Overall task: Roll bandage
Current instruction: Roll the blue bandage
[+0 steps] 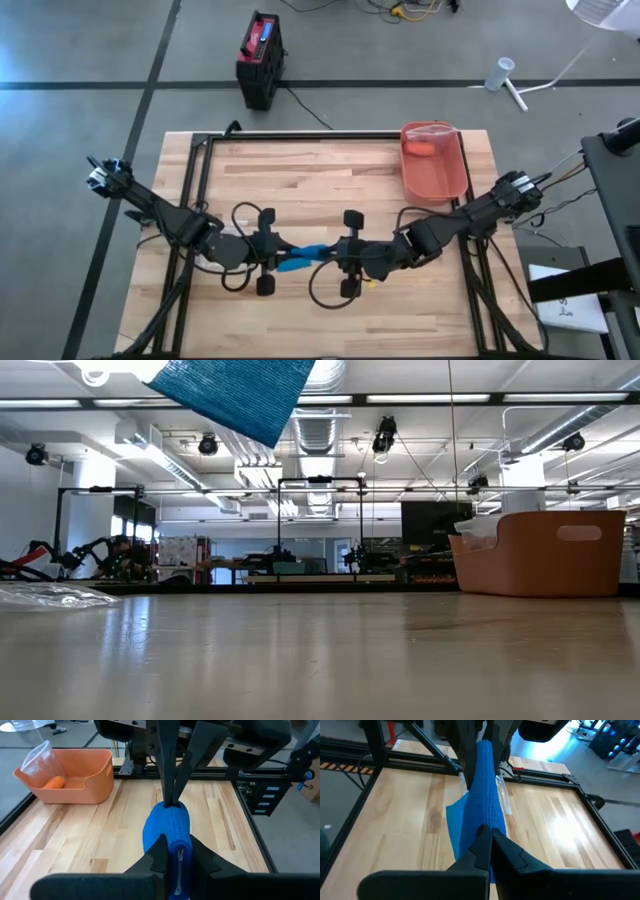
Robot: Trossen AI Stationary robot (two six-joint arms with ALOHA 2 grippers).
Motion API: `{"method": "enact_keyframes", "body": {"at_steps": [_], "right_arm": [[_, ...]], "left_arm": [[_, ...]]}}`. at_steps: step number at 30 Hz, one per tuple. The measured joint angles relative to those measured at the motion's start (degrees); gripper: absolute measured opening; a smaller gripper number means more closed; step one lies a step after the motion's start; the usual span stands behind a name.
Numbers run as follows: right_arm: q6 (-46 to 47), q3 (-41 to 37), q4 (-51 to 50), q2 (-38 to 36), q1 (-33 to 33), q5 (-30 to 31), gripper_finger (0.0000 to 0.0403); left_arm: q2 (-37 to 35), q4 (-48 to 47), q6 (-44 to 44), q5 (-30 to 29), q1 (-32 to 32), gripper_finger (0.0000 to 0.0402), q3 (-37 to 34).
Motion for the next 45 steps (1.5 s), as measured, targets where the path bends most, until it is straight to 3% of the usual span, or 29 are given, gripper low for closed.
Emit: {"method": "enact_keyframes", "body": {"at_steps": [5, 12, 15, 20, 25, 28, 36, 45], "right_arm": [[-4.34, 0.04, -0.21, -1.36, 0.93, 0.77, 0.0], [-27.71, -0.33, 9.18, -2.63, 8.6, 17.5, 0.0002], [-32.7, -1.12, 14.6, -1.54, 10.34, 18.99, 0.0001], [-29.31, -2.83, 13.89, 2.07, 9.84, 20.35, 0.0002], [-24.78, -2.83, 14.02, 4.01, 8.36, 32.68, 0.0002], [-19.33, -2.81, 13.49, 3.7, 6.91, 33.75, 0.0002], [-16.78, -2.83, 16.39, 0.33, 6.49, 28.73, 0.0002], [-5.02, -2.92, 16.88, -3.83, 7.37, 24.16, 0.0002]], "left_arm": [[-0.12, 0.9, -4.71, -1.26, -0.02, 0.0024, 0.11], [1.08, 1.77, -26.83, -6.54, 2.22, 0.0024, -1.05], [1.36, 3.36, -30.19, -6.45, 3.31, 0.0025, -2.51], [0.75, 12.69, -29.67, -5.87, 3.74, 0.0029, -3.48], [0.72, 18.28, -24.58, -5.8, 3.53, 0.0025, -3.48], [0.71, 20.05, -19.97, -4.42, 3.3, 0.0028, -3.48], [0.47, 20.63, -15.06, -2.61, 2.95, 0.0022, -3.92], [0.54, 21.23, -8.91, -0.34, 0.86, 0.0024, -4.64]]}}
